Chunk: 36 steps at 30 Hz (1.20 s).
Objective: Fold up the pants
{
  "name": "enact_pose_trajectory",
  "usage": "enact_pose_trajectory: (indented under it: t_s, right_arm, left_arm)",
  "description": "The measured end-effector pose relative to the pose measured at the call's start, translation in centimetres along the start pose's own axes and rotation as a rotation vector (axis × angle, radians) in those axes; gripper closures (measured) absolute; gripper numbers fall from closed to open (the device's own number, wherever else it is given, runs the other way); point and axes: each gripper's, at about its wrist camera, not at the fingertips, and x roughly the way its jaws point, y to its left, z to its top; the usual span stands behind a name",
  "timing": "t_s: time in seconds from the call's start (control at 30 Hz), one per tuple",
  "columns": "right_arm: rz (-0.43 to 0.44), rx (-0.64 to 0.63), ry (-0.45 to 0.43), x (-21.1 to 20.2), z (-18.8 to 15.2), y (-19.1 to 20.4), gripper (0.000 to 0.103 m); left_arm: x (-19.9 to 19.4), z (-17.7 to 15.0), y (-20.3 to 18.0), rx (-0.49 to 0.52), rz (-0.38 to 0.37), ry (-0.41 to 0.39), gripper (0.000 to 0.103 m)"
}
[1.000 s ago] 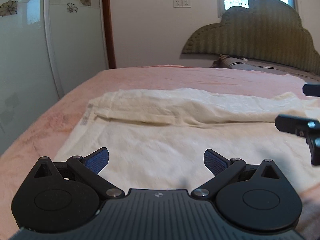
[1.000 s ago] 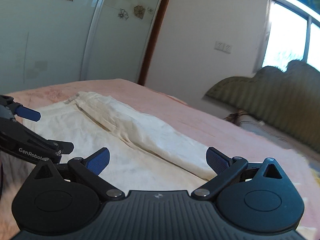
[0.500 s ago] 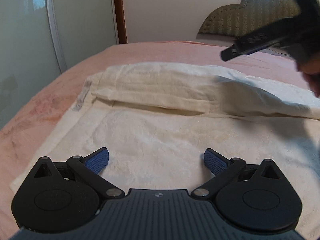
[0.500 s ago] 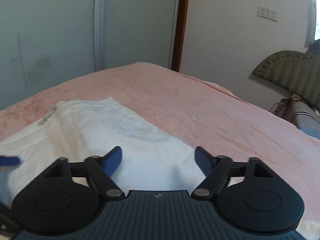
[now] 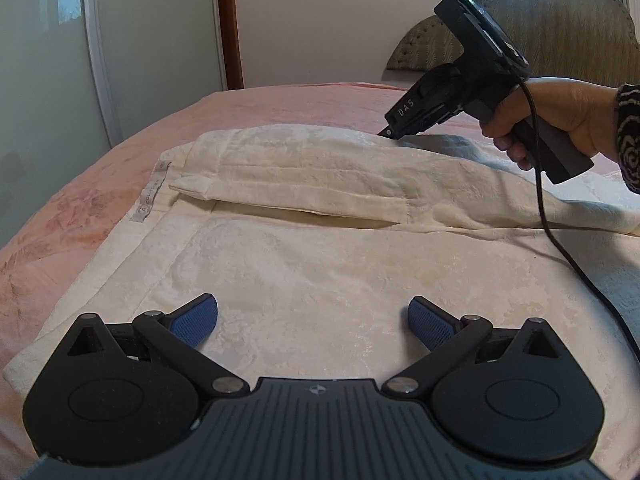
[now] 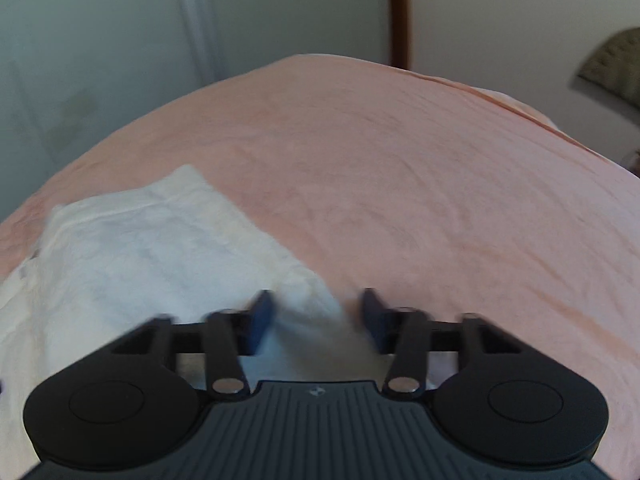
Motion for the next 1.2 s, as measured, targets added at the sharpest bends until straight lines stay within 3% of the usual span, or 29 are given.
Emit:
enact_pose_trajectory:
  t_s: [0.13, 0.23, 0.37, 0.43, 0.53, 0.63, 0.73, 0.87, 0.9, 0.97, 1.03, 1.1, 1.2]
  right_arm:
    - [-0.11, -0.183, -0.027, -1.0, -0.8, 3.2, 0.093]
    - [-0.202, -0.319, -0.095, -2.7, -1.7, 6.3, 0.094]
    - [-0.296, -0.532, -0.199, -6.6, -3.9, 11.7, 0.096]
    - [-0.312, -0.616, -0.233, -8.8, -5.5, 14.4, 0.096]
    - [-0.311, -0.712, -0.27, -12.6, -8.8, 18.4, 0.096]
    - [-0.284, -0.782, -0.27, -15.7, -12.4, 21.8, 0.096]
    - [-0.247, -0.783, -0.249, -16.5, -15.3, 23.8, 0.096]
    - [-0.206, -0.72, -0.213, -15.8, -17.4, 24.3, 0.095]
    - [-0.218, -0.717, -0.217, -15.6, -17.9, 24.5, 0.091]
    - [-0.303, -0.741, -0.256, -15.8, -19.2, 24.9, 0.074]
    - [-0.421, -0.784, -0.278, -16.3, -20.5, 24.8, 0.035]
    - [-0.472, -0.787, -0.274, -17.1, -21.4, 23.8, 0.035]
    - [-0.511, -0.703, -0.203, -17.8, -22.1, 21.4, 0.036]
  left_arm:
    - [-0.1, 0.0, 0.2, -0.009, -0.005, -0.001, 0.0]
    - [-0.3, 0.3, 0.8, -0.051, -0.01, -0.01, 0.0]
    - [-2.0, 1.0, 4.1, -0.251, -0.024, -0.096, 0.001]
    - [-3.4, 1.2, 6.4, -0.394, -0.064, -0.16, 0.001]
    - [-4.8, 1.1, 9.6, -0.6, -0.221, -0.213, 0.001]
    - [-5.5, 1.3, 11.3, -0.708, -0.342, -0.214, 0.0]
    - [-5.5, 1.4, 11.4, -0.729, -0.364, -0.188, 0.001]
    - [-3.9, 0.9, 12.6, -0.894, -0.398, -0.112, 0.001]
    - [-3.4, 0.9, 13.0, -0.914, -0.398, -0.091, 0.004]
    - [-3.1, 0.9, 13.6, -0.939, -0.403, -0.069, 0.014]
    - [-2.8, 0.5, 14.4, -0.957, -0.41, -0.064, 0.029]
    - [-2.6, 0.4, 14.6, -0.966, -0.406, -0.053, 0.048]
    - [-2.7, 0.0, 15.2, -0.961, -0.408, -0.052, 0.06]
